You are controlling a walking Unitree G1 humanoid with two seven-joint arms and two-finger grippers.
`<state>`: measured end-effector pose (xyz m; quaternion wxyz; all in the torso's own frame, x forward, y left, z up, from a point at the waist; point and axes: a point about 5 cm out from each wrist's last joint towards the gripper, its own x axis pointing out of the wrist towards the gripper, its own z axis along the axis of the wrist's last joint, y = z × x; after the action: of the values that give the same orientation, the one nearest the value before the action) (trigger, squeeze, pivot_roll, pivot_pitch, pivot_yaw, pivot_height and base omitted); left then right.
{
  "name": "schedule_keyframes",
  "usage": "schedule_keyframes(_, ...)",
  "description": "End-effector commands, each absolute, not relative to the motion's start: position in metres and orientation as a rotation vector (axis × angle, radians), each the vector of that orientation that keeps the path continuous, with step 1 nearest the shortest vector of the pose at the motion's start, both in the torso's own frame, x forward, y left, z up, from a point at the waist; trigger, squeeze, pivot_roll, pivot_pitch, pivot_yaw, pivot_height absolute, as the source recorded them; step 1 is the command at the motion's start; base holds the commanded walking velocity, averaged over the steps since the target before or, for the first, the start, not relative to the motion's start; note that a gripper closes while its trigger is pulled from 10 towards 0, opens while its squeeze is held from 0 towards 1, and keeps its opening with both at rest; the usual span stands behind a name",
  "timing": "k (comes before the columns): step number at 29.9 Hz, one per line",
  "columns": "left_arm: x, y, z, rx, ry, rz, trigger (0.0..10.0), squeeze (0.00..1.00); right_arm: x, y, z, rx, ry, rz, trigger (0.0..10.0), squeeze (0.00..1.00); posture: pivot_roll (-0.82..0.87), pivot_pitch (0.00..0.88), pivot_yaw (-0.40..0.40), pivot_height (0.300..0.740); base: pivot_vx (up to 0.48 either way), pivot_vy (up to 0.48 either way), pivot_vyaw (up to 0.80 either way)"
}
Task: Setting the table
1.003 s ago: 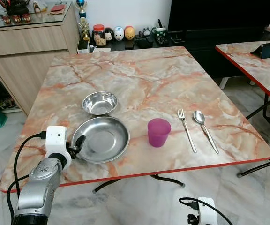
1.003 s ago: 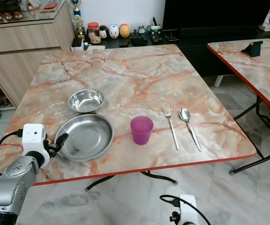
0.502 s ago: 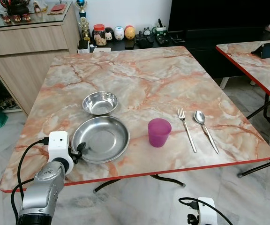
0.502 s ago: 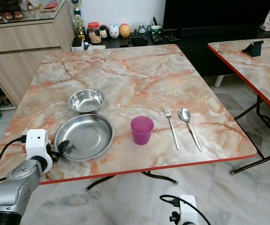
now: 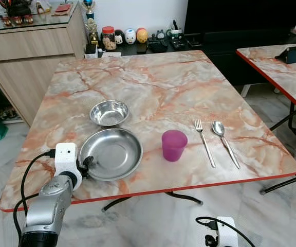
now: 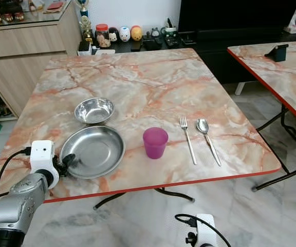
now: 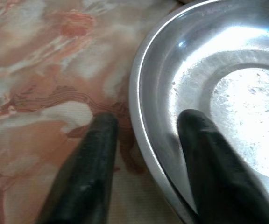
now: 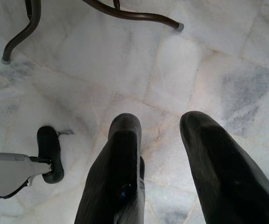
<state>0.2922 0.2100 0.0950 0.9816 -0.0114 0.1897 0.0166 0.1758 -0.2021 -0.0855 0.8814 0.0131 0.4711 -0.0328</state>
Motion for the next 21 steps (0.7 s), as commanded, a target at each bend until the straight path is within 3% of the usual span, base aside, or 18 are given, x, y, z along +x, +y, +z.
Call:
schedule_keyframes(1, 0.2934, 0.2121, 0.0971, 0.001, 0.392, 0.035, 0.0, 0.0, 0.1764, -0.2002, -0.0855, 0.031, 0.982, -0.062, 10.0, 0.0, 0.02, 0.0, 0.009, 0.74, 0.0, 0.0, 0.0)
schedule_keyframes(21, 0.2946, 0.2141, 0.1049, 0.079, 0.426, -0.007, 0.0, 0.0, 0.1764, -0.1994, -0.0856, 0.031, 0.982, -0.052, 10.0, 0.0, 0.03, 0.0, 0.011, 0.74, 0.0, 0.0, 0.0)
